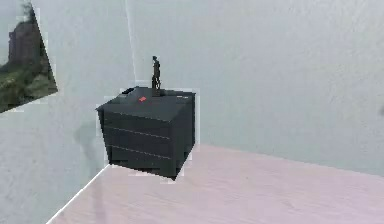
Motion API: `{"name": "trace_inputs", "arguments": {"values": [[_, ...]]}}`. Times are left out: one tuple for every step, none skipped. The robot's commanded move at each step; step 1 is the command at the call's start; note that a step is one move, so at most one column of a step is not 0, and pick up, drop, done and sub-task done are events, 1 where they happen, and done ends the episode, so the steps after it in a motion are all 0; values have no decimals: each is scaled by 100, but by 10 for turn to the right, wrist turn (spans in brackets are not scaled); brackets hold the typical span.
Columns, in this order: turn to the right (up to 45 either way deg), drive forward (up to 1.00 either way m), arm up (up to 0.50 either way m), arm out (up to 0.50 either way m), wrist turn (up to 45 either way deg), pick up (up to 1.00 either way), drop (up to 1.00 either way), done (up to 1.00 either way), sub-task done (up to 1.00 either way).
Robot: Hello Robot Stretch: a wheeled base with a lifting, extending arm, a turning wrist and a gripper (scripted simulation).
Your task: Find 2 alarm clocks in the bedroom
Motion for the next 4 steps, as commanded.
{"name": "trace_inputs", "arguments": {"values": [[0,100,0,0,0,0,0,0,0],[-60,0,0,0,0,0,0,0,0],[0,15,0,0,0,0,0,0,0],[-300,0,0,0,0,0,0,0,0]]}}
